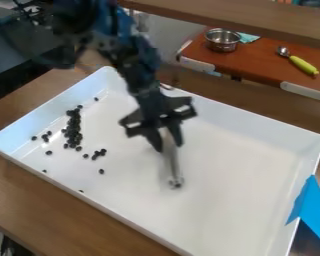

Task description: Sweep into pile

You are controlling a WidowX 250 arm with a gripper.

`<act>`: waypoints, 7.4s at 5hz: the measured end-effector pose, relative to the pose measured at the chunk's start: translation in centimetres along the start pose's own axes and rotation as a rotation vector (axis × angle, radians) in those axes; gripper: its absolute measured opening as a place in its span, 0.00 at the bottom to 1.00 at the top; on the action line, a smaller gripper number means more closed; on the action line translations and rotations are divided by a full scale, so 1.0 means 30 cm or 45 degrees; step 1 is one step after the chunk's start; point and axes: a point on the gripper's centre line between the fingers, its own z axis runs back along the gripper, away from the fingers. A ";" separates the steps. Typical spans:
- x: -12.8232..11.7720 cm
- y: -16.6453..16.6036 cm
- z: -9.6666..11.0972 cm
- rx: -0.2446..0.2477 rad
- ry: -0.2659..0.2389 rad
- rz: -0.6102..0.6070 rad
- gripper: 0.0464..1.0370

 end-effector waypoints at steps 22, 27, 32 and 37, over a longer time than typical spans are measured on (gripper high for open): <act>0.309 0.049 -0.001 0.030 -0.354 0.588 0.33; 0.444 0.140 0.033 -0.085 -0.432 0.664 0.33; 0.198 0.382 0.151 0.091 -0.175 0.784 0.33; -0.011 -0.110 0.111 -0.229 -0.244 0.701 0.33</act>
